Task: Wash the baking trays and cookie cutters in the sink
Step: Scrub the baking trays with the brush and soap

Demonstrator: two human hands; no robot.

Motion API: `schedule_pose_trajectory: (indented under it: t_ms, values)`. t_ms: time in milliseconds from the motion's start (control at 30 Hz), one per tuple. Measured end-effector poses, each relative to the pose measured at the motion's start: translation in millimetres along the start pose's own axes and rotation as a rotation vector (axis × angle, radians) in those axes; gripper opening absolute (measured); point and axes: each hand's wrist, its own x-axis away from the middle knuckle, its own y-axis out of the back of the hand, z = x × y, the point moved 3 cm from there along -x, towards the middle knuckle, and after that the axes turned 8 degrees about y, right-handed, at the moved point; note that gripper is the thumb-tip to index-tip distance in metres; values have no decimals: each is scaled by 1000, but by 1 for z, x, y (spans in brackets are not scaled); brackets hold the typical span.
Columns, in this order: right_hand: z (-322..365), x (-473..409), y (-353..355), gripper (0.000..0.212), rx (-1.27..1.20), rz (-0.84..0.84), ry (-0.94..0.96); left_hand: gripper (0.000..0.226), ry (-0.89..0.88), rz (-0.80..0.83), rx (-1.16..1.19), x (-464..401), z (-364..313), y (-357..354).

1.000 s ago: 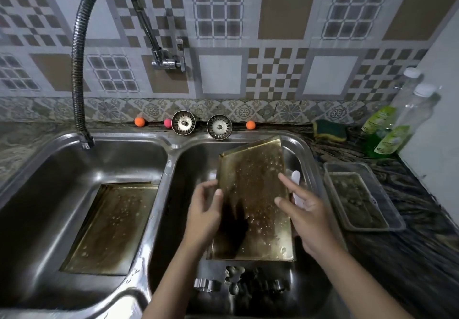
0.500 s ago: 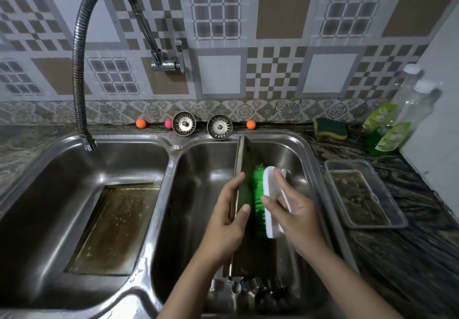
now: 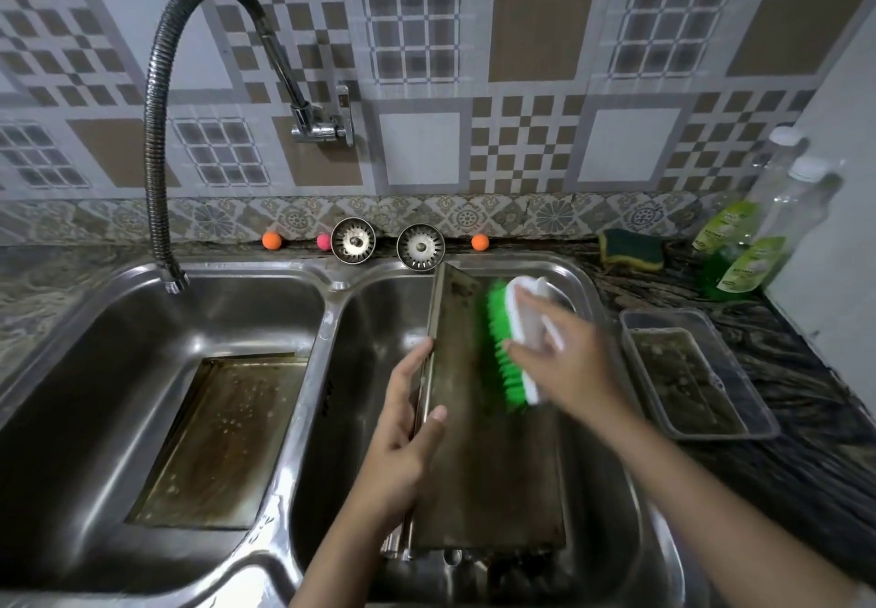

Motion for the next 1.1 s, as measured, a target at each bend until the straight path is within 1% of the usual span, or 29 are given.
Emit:
schedule_pose_trajectory:
  t_ms: [67,100,167,200,233,267,367,400,433,467,533,567,600,633,733,767,833,867,933,967,1033,1100]
  values:
    - [-1,-21,9,58,37,-74,-57,60,-22,42,-25,4,2,-7]
    - [7,-22,6,58,41,-72,-18,60,-32,51,-32,5,2,-10]
    - [31,-12,-10,59,28,38,125,60,-27,55,-14,2,2,-13]
    - [38,-5,-17,59,26,117,180,60,-17,59,11,0,3,-12]
    - [37,-4,-20,59,45,160,213,61,-17,56,27,0,4,-10]
    - [29,-11,-18,59,56,155,204,60,-26,49,26,0,5,-8]
    - [-1,-47,7,60,137,13,15,59,-42,56,21,6,5,-7]
    - [-3,-51,9,60,151,-10,-13,59,-42,66,21,7,5,-9]
    - [2,-48,4,60,148,-3,-7,59,-47,67,13,7,4,-10]
    - [11,-40,-7,61,121,39,35,59,-51,61,12,5,5,-10]
    - [32,-16,-29,59,47,157,168,63,-32,34,32,0,7,-6]
    - [33,-9,-35,59,30,197,218,65,-25,29,36,-1,8,-2]
    - [28,-10,-33,59,15,197,224,66,-27,29,35,-1,8,1]
    - [16,-19,-25,58,13,146,178,66,-33,25,34,1,7,3]
    - [-17,-44,-1,57,126,2,-43,63,-70,20,38,5,8,5]
    - [-16,-42,-3,57,118,-25,-43,61,-85,13,28,4,8,5]
    - [1,-20,-21,58,-5,2,54,59,-107,-37,55,-4,7,7]
    - [12,0,-34,58,-60,64,95,58,-110,-72,97,-10,5,8]
    - [26,46,-54,61,-77,187,168,58,-100,-155,179,-19,3,18]
    - [26,63,-57,63,-80,218,181,57,-104,-187,214,-20,2,24]
    - [3,69,-48,63,-89,166,139,58,-96,-216,280,-21,-2,37]
    - [-27,45,-30,65,-77,60,45,59,-71,-200,320,-18,-3,39]
